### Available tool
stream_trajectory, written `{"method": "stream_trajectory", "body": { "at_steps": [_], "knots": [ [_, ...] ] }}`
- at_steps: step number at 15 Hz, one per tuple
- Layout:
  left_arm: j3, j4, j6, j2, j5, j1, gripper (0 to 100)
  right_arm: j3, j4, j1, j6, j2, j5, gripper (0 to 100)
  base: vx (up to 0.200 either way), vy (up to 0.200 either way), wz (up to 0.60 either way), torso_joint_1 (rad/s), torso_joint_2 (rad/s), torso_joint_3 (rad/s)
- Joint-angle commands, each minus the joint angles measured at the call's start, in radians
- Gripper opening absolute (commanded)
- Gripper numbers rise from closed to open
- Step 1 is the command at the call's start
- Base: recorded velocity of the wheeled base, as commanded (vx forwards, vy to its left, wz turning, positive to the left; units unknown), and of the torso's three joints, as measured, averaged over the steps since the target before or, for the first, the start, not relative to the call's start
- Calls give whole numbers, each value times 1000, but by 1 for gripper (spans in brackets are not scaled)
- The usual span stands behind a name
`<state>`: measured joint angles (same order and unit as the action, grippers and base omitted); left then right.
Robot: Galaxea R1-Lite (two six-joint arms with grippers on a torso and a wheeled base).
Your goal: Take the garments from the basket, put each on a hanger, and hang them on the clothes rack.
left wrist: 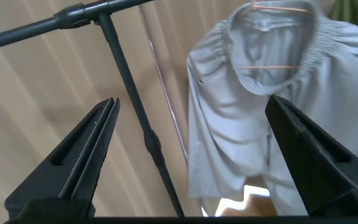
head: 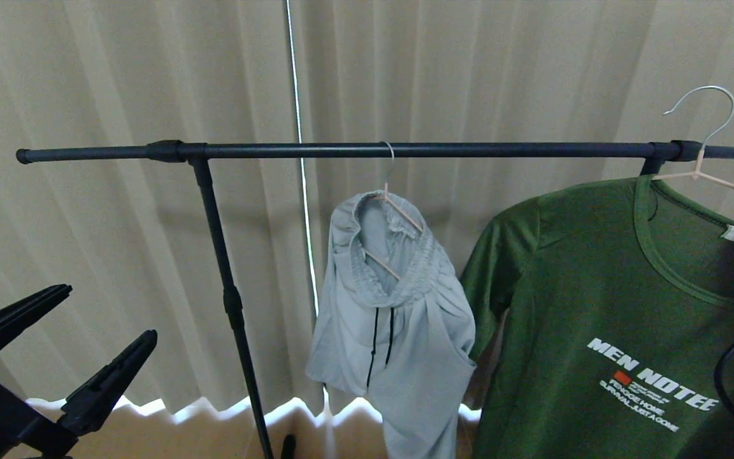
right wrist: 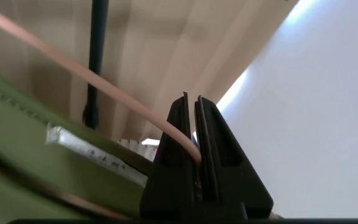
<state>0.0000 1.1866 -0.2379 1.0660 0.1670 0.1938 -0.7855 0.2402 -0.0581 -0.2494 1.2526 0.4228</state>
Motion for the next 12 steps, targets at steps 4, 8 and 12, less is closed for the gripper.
{"method": "stream_trajectory", "body": {
  "at_steps": [4,8,12],
  "knots": [
    [0,1,0,0,0,1,100,-32,4,0,-1,53,-4,0,0,0,0,0,0,0],
    [0,1,3,-4,0,-2,100,-159,4,0,2,269,5,0,0,0,0,0,0,0],
    [0,1,3,-3,0,-14,100,-164,34,1,10,373,48,0,0,0,0,0,0,0]
  ]
}}
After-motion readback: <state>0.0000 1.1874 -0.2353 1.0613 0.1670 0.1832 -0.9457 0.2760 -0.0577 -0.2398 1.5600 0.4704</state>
